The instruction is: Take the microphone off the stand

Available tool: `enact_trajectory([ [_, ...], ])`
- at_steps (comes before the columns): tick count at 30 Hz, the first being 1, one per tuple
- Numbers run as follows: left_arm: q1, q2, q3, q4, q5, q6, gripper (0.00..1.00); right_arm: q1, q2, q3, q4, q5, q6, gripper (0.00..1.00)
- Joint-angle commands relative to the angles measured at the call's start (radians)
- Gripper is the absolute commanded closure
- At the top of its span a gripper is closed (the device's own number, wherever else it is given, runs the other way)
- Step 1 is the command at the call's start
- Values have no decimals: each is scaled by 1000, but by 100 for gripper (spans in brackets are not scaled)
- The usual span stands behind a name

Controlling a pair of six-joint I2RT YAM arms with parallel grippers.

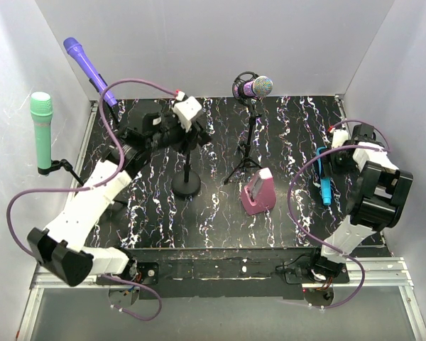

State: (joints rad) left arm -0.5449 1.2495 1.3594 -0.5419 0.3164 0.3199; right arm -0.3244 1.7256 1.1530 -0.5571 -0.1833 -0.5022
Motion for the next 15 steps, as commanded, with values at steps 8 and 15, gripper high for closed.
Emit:
enact_trajectory([
  [8, 112, 284, 216, 430, -165, -33, 100, -1, 71, 67, -24, -58, -32, 39],
  [15, 154, 447, 340, 504, -175, -73, 100, -1, 51, 10, -30, -90, -29, 46],
])
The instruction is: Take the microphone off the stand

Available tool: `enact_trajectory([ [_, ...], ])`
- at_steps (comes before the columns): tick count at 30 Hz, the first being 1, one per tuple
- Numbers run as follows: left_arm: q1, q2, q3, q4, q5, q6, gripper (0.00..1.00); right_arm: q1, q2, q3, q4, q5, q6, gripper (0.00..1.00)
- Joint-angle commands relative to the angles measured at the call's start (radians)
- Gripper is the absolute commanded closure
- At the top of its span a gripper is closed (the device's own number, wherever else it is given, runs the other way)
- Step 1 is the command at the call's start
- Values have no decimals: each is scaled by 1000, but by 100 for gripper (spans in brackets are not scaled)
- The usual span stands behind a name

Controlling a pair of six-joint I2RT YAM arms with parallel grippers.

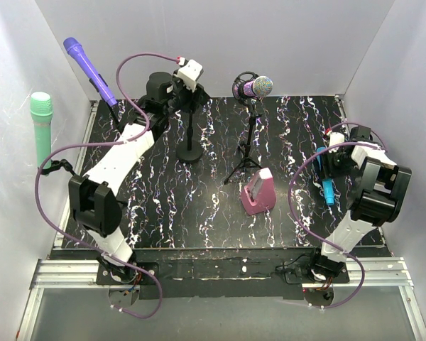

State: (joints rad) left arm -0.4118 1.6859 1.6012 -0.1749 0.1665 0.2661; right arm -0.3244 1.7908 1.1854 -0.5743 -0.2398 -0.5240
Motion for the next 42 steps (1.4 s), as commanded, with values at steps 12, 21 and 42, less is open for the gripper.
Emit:
enact_trajectory([
  [12, 28, 29, 97, 137, 16, -70, 35, -1, -33, 16, -7, -7, 36, 23],
  [21, 28, -83, 91, 120, 119, -65, 10, -1, -106, 172, -197, -93, 77, 14],
  [42, 18, -244, 141, -199, 607, -123, 7, 379, -701, 175, 286, -342, 386, 4],
])
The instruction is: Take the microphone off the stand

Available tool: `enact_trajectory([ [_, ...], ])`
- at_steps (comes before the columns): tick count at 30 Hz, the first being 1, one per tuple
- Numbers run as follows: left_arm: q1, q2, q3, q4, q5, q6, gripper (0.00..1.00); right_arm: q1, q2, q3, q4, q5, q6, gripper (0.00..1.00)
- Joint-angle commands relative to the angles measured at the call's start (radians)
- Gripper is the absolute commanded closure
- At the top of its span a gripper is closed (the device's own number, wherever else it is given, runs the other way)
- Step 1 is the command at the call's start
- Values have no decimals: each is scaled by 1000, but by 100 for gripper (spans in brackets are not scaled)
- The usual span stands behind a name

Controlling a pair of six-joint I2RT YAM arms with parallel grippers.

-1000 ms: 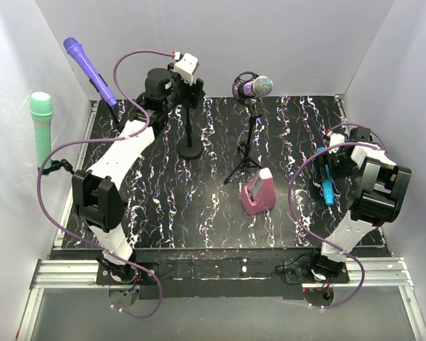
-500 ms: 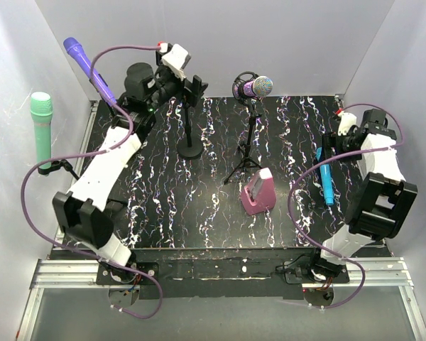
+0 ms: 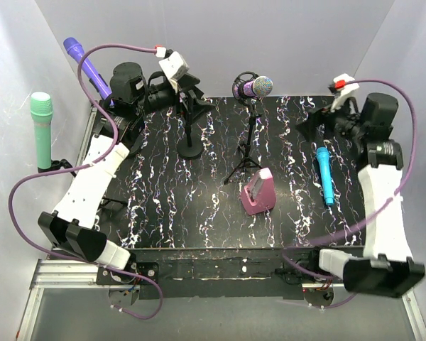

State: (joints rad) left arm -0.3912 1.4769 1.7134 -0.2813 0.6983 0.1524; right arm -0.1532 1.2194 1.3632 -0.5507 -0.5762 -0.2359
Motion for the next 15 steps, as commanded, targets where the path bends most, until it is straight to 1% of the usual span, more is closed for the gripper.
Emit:
enact_trajectory([
  [1, -3, -43, 28, -99, 73, -5, 7, 275, -147, -6, 293, 34, 98, 4],
  [5, -3, -67, 31, -131, 56, 13, 7, 453, -136, 31, 350, 188, 113, 4],
  [8, -8, -82, 34, -157, 43, 24, 7, 555, -107, 54, 371, 289, 58, 4],
  [13, -31, -104, 26, -206, 21, 70, 6, 636, -22, 120, 420, 430, 37, 4],
  [15, -37, -110, 23, -216, 15, 82, 6, 658, 21, 158, 449, 539, 67, 4],
])
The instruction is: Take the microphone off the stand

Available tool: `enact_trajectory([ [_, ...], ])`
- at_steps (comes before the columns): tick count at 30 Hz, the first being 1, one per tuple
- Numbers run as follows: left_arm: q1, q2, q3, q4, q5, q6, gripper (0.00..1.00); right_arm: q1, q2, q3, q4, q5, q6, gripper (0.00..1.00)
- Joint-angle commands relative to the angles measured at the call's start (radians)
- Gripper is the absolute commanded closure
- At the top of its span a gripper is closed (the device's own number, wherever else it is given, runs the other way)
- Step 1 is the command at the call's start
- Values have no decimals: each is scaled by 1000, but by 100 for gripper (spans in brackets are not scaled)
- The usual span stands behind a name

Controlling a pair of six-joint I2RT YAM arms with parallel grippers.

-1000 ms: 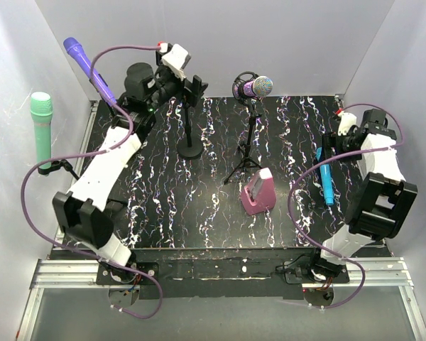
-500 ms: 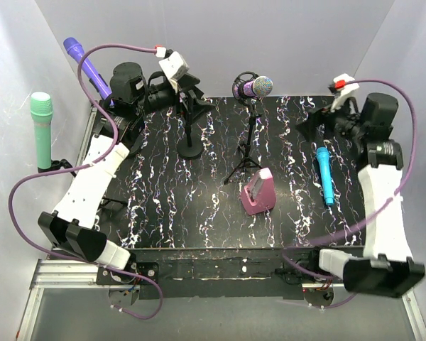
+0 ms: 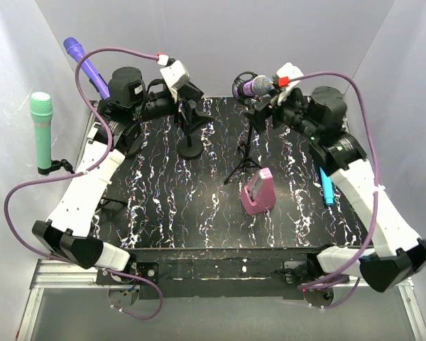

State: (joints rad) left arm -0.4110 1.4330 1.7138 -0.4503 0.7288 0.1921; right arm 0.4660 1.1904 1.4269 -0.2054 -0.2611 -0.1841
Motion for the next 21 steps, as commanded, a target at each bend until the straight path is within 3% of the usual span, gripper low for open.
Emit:
enact_trajectory([
  [1, -18, -69, 23, -53, -19, 47, 6, 40, 66, 112, 118, 256, 56, 4],
  [11, -28, -71, 12, -77, -28, 73, 6, 77, 141, 147, 155, 367, 106, 8],
  [17, -32, -42, 24, -74, -3, 73, 6, 77, 166, 168, 132, 327, 71, 29],
  [21, -35, -16, 49, -74, 20, 79, 6, 77, 141, 181, 60, 229, 57, 37],
])
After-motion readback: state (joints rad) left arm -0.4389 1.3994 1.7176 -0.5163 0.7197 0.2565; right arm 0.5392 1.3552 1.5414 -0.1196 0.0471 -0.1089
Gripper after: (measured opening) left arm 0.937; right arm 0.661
